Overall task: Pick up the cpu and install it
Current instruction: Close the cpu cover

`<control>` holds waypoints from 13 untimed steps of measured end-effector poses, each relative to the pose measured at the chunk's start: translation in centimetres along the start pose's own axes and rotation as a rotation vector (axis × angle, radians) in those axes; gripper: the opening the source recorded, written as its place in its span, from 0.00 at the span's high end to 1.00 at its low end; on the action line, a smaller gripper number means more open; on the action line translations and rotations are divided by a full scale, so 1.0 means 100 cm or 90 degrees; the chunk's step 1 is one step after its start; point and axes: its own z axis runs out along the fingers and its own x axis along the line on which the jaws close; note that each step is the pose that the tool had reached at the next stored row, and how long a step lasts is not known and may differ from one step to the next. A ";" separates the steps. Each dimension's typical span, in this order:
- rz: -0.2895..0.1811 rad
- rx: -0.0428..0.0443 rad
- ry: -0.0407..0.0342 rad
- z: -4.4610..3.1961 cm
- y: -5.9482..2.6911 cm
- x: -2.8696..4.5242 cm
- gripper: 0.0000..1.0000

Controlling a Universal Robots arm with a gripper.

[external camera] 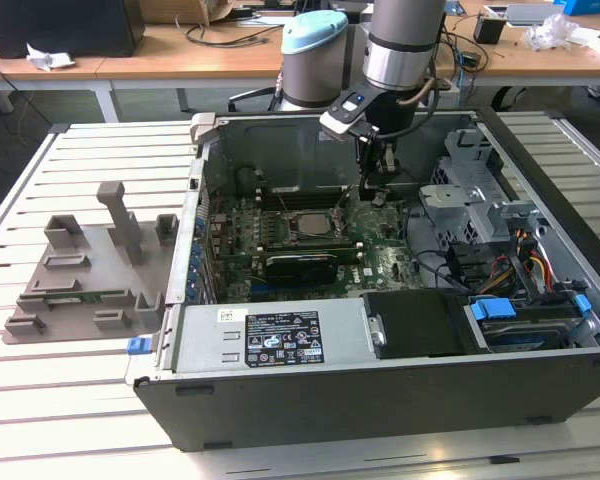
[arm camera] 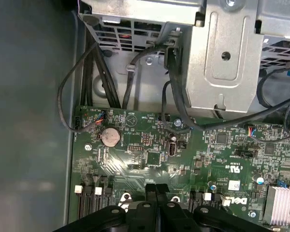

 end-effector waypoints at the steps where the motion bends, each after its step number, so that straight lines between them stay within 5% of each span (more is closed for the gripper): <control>1: 0.000 0.0000 0.0000 0.0003 -0.0016 0.0002 0.89; 13: -0.001 0.0000 -0.0001 0.0063 -0.0322 0.0032 0.89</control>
